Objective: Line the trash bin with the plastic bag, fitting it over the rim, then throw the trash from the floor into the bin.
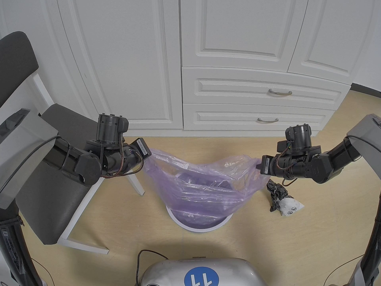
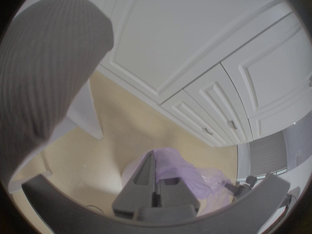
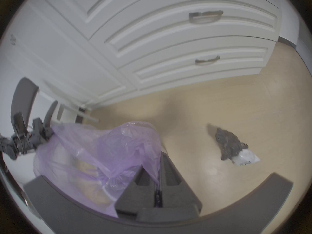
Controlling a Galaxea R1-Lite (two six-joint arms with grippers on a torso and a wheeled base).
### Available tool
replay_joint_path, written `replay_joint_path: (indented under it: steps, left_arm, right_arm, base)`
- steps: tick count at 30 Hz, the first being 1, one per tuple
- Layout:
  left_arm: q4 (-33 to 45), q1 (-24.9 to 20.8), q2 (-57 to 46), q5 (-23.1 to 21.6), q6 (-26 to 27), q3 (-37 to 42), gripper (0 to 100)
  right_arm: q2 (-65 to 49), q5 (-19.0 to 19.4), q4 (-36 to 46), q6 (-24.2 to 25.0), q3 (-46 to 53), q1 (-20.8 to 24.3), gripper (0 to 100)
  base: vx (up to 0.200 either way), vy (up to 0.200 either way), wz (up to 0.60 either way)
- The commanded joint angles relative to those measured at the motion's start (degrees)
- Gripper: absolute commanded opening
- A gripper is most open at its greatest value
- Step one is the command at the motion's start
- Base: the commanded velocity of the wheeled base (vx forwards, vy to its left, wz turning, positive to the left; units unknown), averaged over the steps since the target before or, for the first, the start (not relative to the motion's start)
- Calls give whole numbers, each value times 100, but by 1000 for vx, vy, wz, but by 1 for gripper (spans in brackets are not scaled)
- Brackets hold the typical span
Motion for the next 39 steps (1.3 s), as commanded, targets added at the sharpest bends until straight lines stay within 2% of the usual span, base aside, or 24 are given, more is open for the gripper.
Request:
replay_joint_path:
  steps: [1, 8, 9, 12, 15, 22, 25, 26, 31, 33, 35, 36, 39]
  left_arm:
    - [-522, 21, 255, 387, -192, -139, 0]
    - [-522, -5, 140, 449, -192, -77, 0]
    - [-469, -128, 158, 440, -201, -33, 0]
    - [-461, -392, 228, 440, -201, 46, 0]
    - [-408, -840, 290, 440, -201, 239, 0]
    - [-434, -1174, 536, 440, -201, 380, 0]
    - [-434, -1166, 721, 449, -174, 362, 0]
    - [-434, -1122, 773, 466, -113, 362, 0]
    - [-434, -972, 360, 484, 142, 547, 0]
    - [-548, -946, -273, 458, 968, 1188, 0]
    - [-557, -946, -378, 449, 1056, 1267, 0]
    - [-548, -955, -818, 379, 1443, 1680, 0]
    - [-496, -937, -1125, 212, 1847, 2014, 0]
  right_arm:
    - [584, -43, -869, 553, 126, -34, 0]
    - [461, 27, -1388, 746, 433, 107, 0]
    - [452, 133, -1405, 720, 539, 195, 0]
    - [461, 151, -1370, 720, 565, 274, 0]
    - [452, 151, -1370, 702, 724, 441, 0]
    - [523, 159, -1432, 562, 934, 573, 0]
    - [593, 212, -1432, 342, 978, 494, 0]
    - [549, 291, -1432, 113, 1049, 344, 0]
    - [250, 353, -1370, -273, 1277, 186, 0]
    - [31, 353, -1379, -915, 1585, 28, 0]
    - [4, 353, -1388, -1029, 1629, -7, 0]
    - [-136, 353, -1414, -1636, 1901, -166, 0]
    - [-251, 353, -1432, -2172, 2156, -245, 0]
  base:
    - [0, 0, 0]
    - [0, 0, 0]
    - [0, 0, 0]
    - [0, 0, 0]
    - [0, 0, 0]
    - [0, 0, 0]
    - [0, 0, 0]
    - [0, 0, 0]
    - [0, 0, 0]
    - [0, 0, 0]
    - [0, 0, 0]
    - [0, 0, 0]
    - [0, 0, 0]
